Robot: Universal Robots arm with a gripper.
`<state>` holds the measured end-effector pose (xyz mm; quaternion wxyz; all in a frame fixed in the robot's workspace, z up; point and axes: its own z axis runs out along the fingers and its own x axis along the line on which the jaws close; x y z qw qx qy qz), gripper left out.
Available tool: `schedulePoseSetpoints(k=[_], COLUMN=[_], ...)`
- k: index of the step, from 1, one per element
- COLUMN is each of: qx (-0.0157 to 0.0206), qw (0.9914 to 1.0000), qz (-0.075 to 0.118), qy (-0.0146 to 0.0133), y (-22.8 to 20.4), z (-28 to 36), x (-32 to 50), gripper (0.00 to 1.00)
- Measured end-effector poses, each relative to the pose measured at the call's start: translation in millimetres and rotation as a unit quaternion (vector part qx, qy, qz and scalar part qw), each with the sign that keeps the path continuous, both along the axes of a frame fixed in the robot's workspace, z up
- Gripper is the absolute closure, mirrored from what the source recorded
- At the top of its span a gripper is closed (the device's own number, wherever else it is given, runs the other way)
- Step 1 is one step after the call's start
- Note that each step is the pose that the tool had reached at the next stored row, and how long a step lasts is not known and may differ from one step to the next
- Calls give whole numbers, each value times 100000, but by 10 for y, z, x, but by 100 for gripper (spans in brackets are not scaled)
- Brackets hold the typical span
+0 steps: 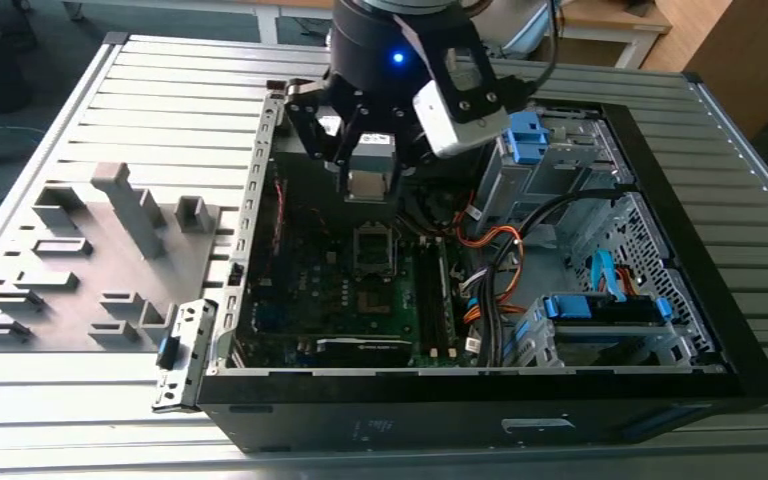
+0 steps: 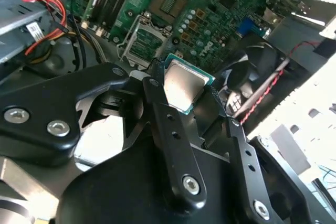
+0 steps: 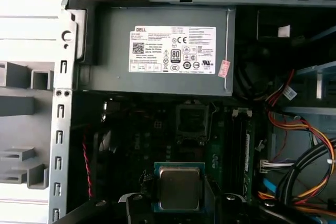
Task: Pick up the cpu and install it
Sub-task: 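Pick up the cpu and move it towards the insertion slot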
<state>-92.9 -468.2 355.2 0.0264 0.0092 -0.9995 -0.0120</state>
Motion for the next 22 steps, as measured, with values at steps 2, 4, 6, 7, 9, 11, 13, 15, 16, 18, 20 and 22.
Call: schedulePoseSetpoints(k=[2, 4, 6, 7, 9, 11, 13, 15, 16, 18, 20, 22], qx=[5, 4, 6, 4, -1, -110, -521, -736, -782, -797, -791, -798], qw=[100000, 100000, 100000, 100000, 100000, 100000, 99997, 99990, 99986, 99974, 99967, 99966], qz=[4, -6, 0, 3, -5, -9, 0, -4, -7, -9, -12, -97], qy=[90, 184, 251, 256, 263, 143, -556, -1187, -1508, -2138, -2438, -2490], y=[-7, -15, -18, -19, -18, -18, -18, -19, -19, -18, -18, -18], z=[-1, 0, -1, -1, 0, -4, -8, -12, -15, -27, -42, -57], x=[45, 91, 126, 130, 130, 130, 123, 120, 119, 118, 118, 118], gripper=[53, 53, 53, 53, 53, 53, 53, 53, 53, 53, 53, 53])
